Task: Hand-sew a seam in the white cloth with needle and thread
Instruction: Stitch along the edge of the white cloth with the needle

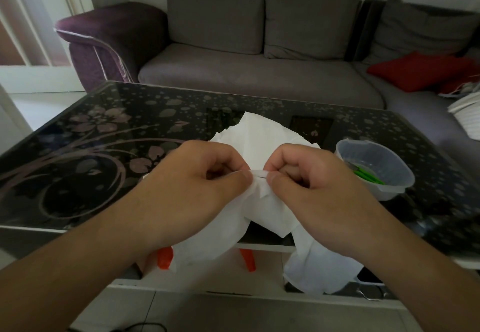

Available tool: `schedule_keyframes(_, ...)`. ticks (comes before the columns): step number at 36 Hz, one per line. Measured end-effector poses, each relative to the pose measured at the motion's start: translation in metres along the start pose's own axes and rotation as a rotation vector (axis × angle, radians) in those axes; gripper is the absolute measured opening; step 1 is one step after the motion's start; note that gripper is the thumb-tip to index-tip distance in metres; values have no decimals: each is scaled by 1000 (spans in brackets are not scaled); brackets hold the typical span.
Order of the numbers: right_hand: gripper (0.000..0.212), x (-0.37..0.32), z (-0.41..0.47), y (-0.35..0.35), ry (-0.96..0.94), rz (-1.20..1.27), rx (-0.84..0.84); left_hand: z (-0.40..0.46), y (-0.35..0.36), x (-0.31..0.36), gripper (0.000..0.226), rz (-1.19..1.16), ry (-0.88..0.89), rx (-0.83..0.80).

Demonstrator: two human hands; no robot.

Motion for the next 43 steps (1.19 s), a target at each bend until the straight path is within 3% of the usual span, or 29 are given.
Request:
schedule_keyframes(23, 18, 1, -5, 12, -43, 31, 117, -2, -1, 2, 15, 128, 120, 32)
schedule_keyframes(34, 10, -1, -5, 13, 2, 64, 123, -1, -2, 2, 15, 64, 122, 31)
schedule_keyframes(43, 20, -1, -4, 10, -16, 108, 134, -2, -2, 2, 13, 24, 93, 37)
Point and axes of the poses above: each hand's wrist, its own z-axis towards the middle knuckle, its own y-axis out of the palm, x = y × z, the point moved 2 cm from there along z, towards the middle knuckle, and after that the axes turned 14 degrees about x, right-handed, at the moved point
